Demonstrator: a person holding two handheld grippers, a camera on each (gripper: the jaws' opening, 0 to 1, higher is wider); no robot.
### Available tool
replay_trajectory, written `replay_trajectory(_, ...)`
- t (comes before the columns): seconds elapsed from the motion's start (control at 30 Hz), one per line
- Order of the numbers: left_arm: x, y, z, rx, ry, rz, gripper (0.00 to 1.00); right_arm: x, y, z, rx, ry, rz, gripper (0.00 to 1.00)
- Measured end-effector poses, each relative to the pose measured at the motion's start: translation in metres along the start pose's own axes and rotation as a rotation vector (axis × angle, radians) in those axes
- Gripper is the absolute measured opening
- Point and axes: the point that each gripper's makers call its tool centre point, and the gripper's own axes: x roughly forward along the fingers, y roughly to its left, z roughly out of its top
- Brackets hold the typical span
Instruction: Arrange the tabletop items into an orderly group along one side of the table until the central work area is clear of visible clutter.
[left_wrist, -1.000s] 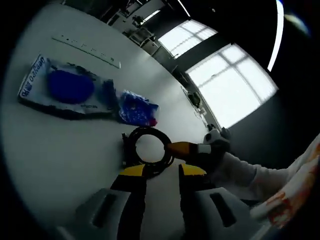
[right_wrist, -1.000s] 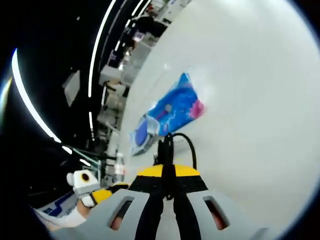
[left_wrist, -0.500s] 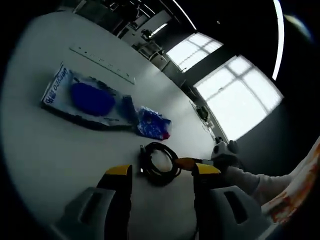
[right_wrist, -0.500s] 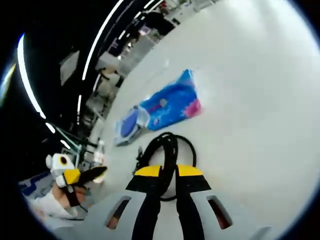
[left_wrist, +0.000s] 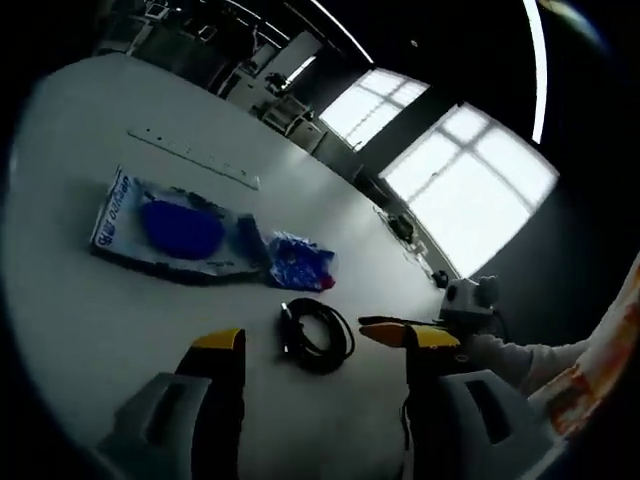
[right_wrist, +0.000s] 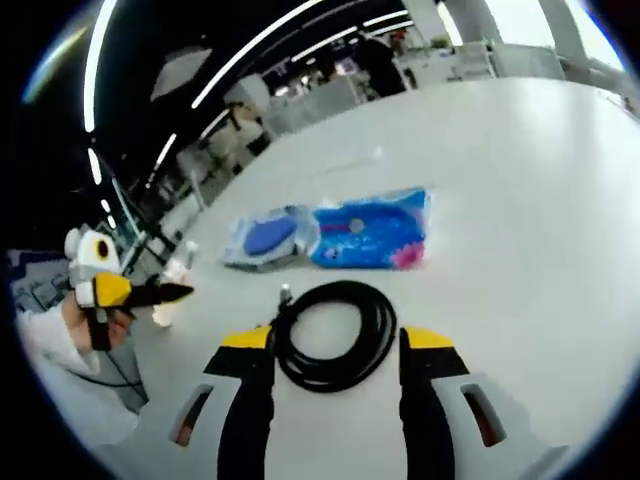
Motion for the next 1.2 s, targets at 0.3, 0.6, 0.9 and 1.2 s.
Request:
replay_trajectory(0.3, -0.017, 0.01, -0.005, 0.067, 0.044, 0.055, 0.88, -0.025, 0.004, -0.013, 0.074, -0.006, -0.018, 0.61)
replay_trajectory(0.6, -0.034, 0.023, -0.005, 0.026, 0.035, 0.095, 0.86, -0.037, 0.013, -0.025, 0.168, -0.032, -0.056, 0.61)
replay_trajectory(0.9, -0.044, 0.029, 0.002, 0.056, 0.033, 0.126, 0.86, -0.037, 0.015, -0.022, 0.165, -0.028, -0.063, 0.61)
replay_trajectory(1.2, -0.046, 0.035, -0.001, 0.03, 0.02, 0.14, 0.85, -0.039, 0.009, -0.024, 0.184, -0.031, -0.081, 0.61)
